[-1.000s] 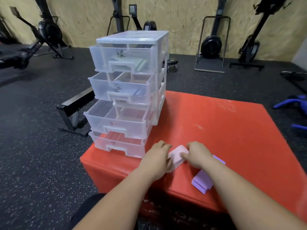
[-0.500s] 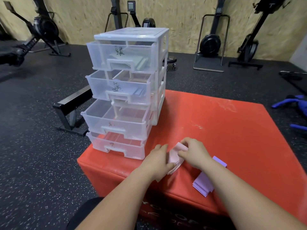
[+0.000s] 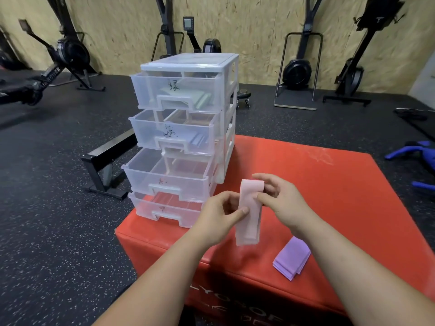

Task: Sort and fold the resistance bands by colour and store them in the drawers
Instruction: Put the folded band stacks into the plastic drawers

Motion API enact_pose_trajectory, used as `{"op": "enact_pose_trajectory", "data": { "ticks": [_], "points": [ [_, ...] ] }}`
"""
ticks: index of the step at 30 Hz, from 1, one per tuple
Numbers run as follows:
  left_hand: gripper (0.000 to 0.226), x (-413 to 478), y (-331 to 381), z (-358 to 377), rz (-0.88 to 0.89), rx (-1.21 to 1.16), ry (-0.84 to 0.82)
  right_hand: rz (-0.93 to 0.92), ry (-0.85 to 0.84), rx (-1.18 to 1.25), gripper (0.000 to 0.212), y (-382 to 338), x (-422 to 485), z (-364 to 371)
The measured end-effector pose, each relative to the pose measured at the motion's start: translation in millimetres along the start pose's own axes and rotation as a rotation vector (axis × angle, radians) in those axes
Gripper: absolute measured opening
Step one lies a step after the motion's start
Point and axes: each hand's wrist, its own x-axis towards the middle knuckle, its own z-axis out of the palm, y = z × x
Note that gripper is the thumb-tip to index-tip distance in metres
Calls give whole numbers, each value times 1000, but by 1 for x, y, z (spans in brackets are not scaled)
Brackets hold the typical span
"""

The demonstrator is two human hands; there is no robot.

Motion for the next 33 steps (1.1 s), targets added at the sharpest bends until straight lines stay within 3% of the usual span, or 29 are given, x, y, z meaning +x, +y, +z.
{"op": "enact_pose_trajectory", "data": {
  "ticks": [5,11,18,23,27,33],
  "points": [
    [15,-1,27,2,44,17,96,123,-82,359,34,-10,-5,7],
    [14,5,59,-11,80,-20,239,86,-142,323,31,-28,-10,19],
    [24,3,71,-60,103,-35,375,-133,-129,35,18,-87,27,42],
    [27,-14,20,-97,-43,50,711,-144,-262,-316,14,-130,72,71],
    [58,-17,-7,-116,-194,149,844,-102,-388,-441,12,-144,108,112],
    [97,-16,-22,-121,-235,259,788,31,-508,-545,17,-134,140,154]
  ]
}}
